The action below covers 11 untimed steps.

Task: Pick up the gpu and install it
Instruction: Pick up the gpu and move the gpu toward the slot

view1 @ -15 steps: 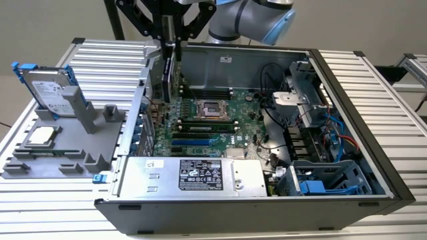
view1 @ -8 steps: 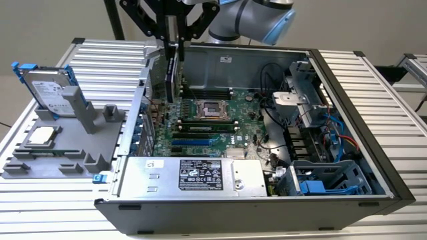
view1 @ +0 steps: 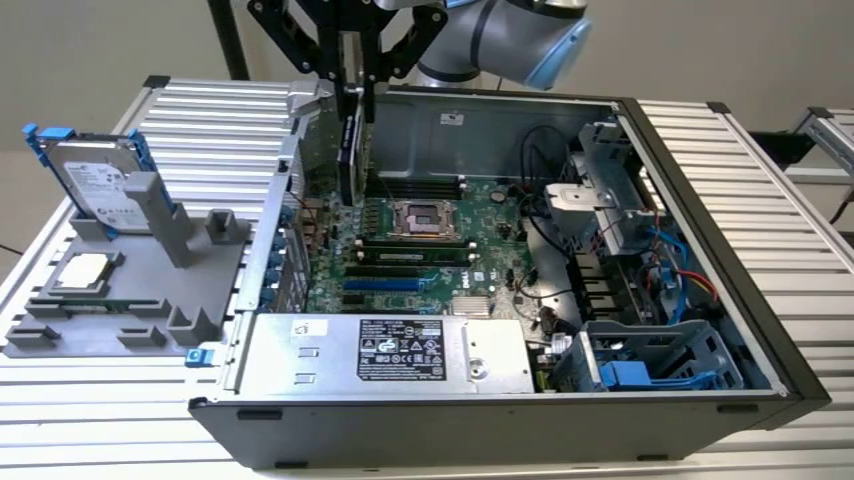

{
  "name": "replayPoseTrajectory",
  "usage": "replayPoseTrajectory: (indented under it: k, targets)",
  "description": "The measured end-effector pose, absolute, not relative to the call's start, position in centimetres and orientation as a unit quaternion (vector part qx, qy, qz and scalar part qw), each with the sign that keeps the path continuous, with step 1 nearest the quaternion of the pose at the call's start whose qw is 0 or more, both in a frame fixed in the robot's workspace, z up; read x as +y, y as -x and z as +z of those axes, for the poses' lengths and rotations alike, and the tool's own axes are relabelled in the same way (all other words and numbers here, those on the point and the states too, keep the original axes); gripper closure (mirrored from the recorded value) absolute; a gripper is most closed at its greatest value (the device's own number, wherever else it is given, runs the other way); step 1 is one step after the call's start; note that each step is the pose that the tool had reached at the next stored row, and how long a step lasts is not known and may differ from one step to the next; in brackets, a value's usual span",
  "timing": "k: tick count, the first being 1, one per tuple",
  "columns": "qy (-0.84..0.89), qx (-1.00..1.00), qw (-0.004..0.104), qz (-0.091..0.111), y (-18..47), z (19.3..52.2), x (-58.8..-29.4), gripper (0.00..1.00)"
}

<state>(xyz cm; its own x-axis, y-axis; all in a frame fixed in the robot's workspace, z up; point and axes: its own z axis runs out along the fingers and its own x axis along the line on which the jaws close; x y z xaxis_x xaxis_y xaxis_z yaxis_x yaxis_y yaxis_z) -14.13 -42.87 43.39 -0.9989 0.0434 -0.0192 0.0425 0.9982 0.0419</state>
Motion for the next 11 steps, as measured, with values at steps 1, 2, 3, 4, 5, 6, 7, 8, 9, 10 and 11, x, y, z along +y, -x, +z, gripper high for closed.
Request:
replayPoseTrajectory:
  k: [1, 2, 3, 4, 5, 6, 7, 8, 9, 10, 11]
  targets:
    - [-0.021, 1.000, 0.010, 0.021, 14.07, 43.39, -42.87, 1.00]
    - [-0.021, 1.000, 0.010, 0.021, 14.01, 43.39, -42.87, 1.00]
    - [-0.021, 1.000, 0.010, 0.021, 13.95, 43.40, -42.87, 1.00]
    - [-0.021, 1.000, 0.010, 0.021, 13.89, 43.40, -42.87, 1.00]
    - [-0.021, 1.000, 0.010, 0.021, 13.83, 43.39, -42.87, 1.00]
    - [-0.021, 1.000, 0.010, 0.021, 13.77, 43.39, -42.87, 1.00]
    - [-0.021, 1.000, 0.010, 0.021, 13.72, 43.39, -42.87, 1.00]
    - [-0.021, 1.000, 0.010, 0.021, 13.66, 43.39, -42.87, 1.00]
    - [-0.021, 1.000, 0.010, 0.021, 13.61, 43.39, -42.87, 1.00]
    - [-0.021, 1.000, 0.010, 0.021, 13.55, 43.39, -42.87, 1.00]
    - [-0.022, 1.000, 0.010, 0.021, 13.50, 43.39, -42.87, 1.00]
